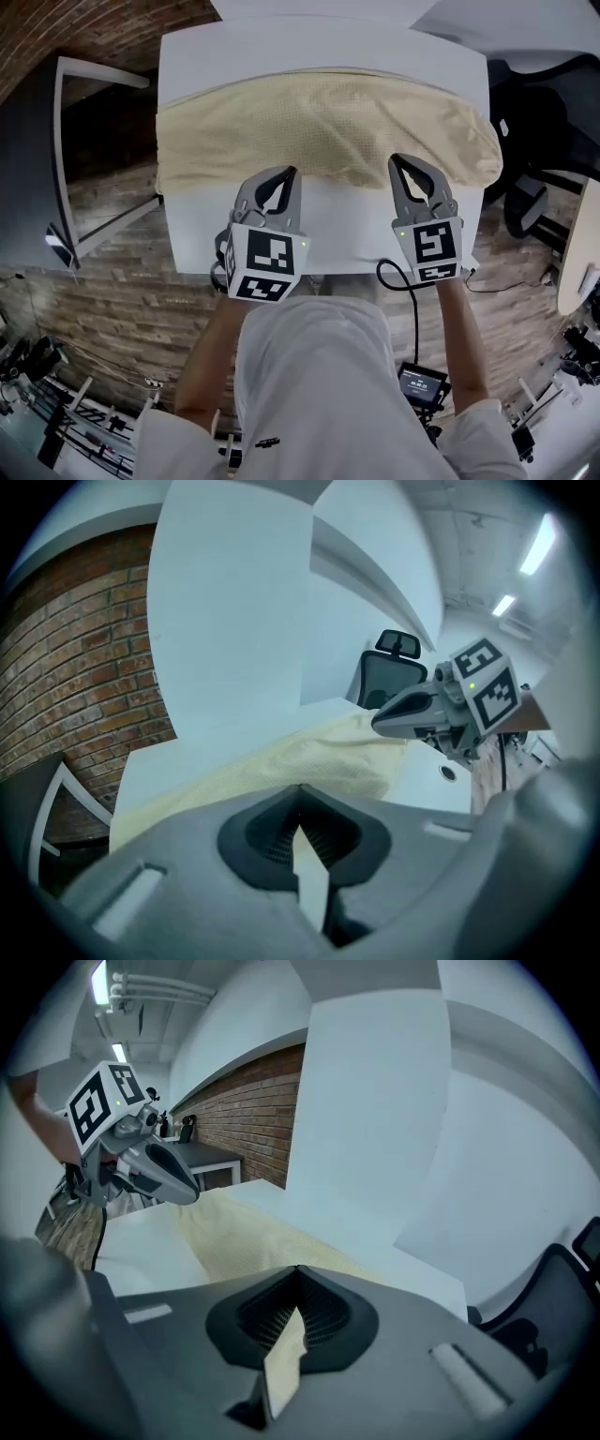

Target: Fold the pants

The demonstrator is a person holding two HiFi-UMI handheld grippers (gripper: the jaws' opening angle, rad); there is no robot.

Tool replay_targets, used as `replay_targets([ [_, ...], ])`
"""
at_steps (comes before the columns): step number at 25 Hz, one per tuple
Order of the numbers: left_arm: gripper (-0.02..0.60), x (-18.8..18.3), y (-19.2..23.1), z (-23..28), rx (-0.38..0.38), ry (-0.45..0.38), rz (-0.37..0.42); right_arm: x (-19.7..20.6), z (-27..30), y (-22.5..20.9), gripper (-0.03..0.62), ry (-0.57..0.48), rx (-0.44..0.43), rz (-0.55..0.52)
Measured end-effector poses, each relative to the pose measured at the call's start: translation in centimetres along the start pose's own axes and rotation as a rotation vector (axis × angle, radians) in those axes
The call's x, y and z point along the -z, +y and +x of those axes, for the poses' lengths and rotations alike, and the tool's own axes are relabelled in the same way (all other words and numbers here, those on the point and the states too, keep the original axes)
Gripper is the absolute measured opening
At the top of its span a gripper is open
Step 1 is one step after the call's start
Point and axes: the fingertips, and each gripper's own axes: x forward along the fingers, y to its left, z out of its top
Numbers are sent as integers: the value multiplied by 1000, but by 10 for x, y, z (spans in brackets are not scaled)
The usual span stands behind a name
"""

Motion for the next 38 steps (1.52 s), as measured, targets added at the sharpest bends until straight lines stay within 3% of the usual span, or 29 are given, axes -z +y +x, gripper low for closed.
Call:
replay_targets([
  [6, 3, -22, -58, 13, 53, 0, 23, 26, -39, -31, 5, 2, 50, 42],
  [16, 3, -37, -154, 60, 179, 52, 111, 116, -86, -133, 9, 52, 209, 319],
  [18, 3, -39, -167, 70, 198, 66, 126, 138, -93, -152, 85, 73, 232, 376],
  [26, 3, -50, -202, 103, 234, 115, 170, 213, -113, -221, 143, 88, 323, 711],
  [33, 3, -57, -222, 127, 245, 145, 170, 240, -90, -244, 246, 19, 201, 1005],
  [36, 3, -60, -227, 135, 248, 150, 165, 249, -78, -248, 265, 37, 170, 1032],
  [38, 3, -59, -229, 141, 250, 158, 161, 258, -70, -246, 265, 89, 168, 988],
])
